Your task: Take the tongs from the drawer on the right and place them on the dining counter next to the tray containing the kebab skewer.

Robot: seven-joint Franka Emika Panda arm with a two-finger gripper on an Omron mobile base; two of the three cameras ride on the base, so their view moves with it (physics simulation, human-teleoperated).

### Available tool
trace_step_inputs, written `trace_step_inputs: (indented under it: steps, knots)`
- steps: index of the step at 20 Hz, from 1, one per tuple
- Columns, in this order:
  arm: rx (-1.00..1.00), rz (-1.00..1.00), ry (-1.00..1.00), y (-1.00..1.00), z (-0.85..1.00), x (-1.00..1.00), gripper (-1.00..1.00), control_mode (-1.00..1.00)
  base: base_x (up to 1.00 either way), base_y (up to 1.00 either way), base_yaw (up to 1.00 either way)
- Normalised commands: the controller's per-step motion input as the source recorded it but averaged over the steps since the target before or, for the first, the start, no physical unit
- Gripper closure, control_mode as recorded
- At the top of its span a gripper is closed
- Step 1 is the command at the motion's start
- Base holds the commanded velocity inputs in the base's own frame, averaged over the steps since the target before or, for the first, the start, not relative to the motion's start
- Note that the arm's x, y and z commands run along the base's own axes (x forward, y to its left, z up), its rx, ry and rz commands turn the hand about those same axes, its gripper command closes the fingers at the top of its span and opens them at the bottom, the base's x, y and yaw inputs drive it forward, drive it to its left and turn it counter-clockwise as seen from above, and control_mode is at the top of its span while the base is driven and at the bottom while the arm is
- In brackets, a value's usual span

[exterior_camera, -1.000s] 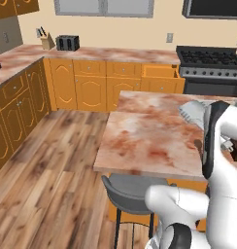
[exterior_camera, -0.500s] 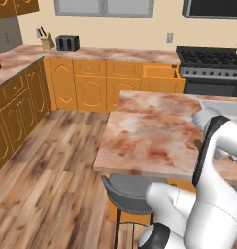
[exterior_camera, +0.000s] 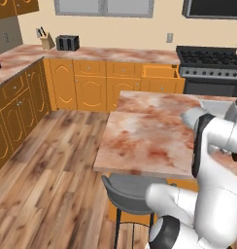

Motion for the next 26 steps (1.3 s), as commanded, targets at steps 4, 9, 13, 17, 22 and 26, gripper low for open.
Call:
trace_step_inputs:
  steps: [4, 9, 13, 17, 22, 26]
  knots:
    - [0.10, -0.08, 0.09, -0.36, -0.04, 0.50, 1.00, -1.00, 0.00, 0.00, 0.00]
    - [0.28, -0.29, 0.03, -0.37, -0.11, 0.06, 1.00, -1.00, 0.00, 0.00, 0.00]
    - [0.14, -0.28, 0.01, -0.05, -0.03, 0.04, 1.00, -1.00, 0.00, 0.00, 0.00]
    - [0.00, -0.08, 0.00, 0.00, 0.00, 0.08, 1.00, -1.00, 0.00, 0.00, 0.00]
    - [-0.02, -0.05, 0.00, 0.04, -0.15, 0.09, 1.00, -1.00, 0.00, 0.00, 0.00]
    - [-0.02, -0.05, 0.00, 0.09, -0.22, 0.02, 1.00, -1.00, 0.00, 0.00, 0.00]
